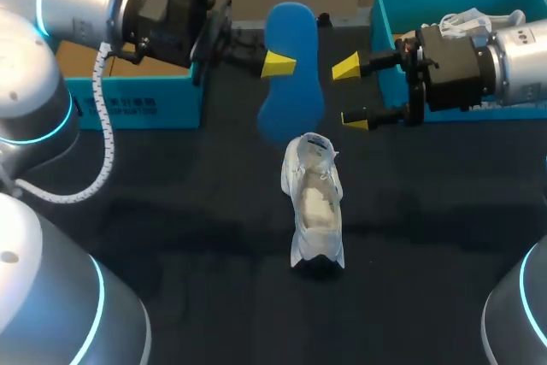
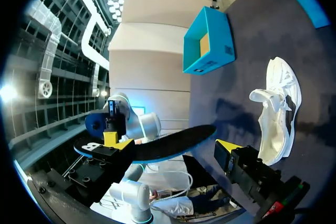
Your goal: Take the shoe out of the shoebox, open the shoe tongue, remove and reinsert the insole, then place the shoe into the shoebox
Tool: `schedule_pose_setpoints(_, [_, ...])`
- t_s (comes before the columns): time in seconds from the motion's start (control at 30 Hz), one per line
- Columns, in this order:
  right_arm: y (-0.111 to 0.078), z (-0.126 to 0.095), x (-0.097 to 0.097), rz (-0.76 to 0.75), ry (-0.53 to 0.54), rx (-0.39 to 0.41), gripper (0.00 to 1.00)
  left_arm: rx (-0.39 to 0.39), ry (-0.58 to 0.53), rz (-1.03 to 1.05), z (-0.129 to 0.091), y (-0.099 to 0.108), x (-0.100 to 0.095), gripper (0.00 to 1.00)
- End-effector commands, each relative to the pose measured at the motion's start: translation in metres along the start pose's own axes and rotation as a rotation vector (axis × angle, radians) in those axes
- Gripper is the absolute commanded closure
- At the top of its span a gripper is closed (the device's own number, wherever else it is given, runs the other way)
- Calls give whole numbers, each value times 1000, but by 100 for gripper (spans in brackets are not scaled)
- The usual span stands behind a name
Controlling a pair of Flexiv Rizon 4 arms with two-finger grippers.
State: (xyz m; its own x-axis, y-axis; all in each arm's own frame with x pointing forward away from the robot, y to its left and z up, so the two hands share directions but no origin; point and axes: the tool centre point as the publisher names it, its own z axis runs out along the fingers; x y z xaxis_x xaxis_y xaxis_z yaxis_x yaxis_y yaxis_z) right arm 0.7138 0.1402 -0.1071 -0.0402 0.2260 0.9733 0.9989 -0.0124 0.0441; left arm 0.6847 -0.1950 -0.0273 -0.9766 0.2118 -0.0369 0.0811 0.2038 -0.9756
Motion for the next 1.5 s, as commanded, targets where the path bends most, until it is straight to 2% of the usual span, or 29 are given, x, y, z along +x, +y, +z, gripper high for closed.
schedule_pose_setpoints(0.03, [1,3,0,0,-1,-1,0,15,-126,277,0,2,8,100])
schedule_pose_setpoints(0.4, [1,3,0,0,-1,-1,0,15,-126,277,0,2,8,100])
schedule_pose_setpoints(0.63, [1,3,0,0,-1,-1,0,-34,-82,614,-9,19,7,100])
schedule_pose_setpoints(0.73, [1,3,0,0,-1,-1,0,-45,-108,735,-10,23,3,100])
schedule_pose_setpoints(1.0, [1,3,0,0,-1,-1,0,-126,-157,1233,3,38,1,100])
schedule_pose_setpoints(1.17, [1,3,0,0,-1,-1,0,-164,-267,1384,6,45,0,100])
schedule_pose_setpoints(1.2, [1,3,0,0,-1,-1,0,-164,-325,1427,6,46,-1,100])
schedule_pose_setpoints(1.3, [1,3,0,0,-1,-1,0,-143,-379,1506,5,49,-2,100])
schedule_pose_setpoints(1.5, [1,3,0,0,-1,-1,0,-125,-407,1681,2,54,-5,100])
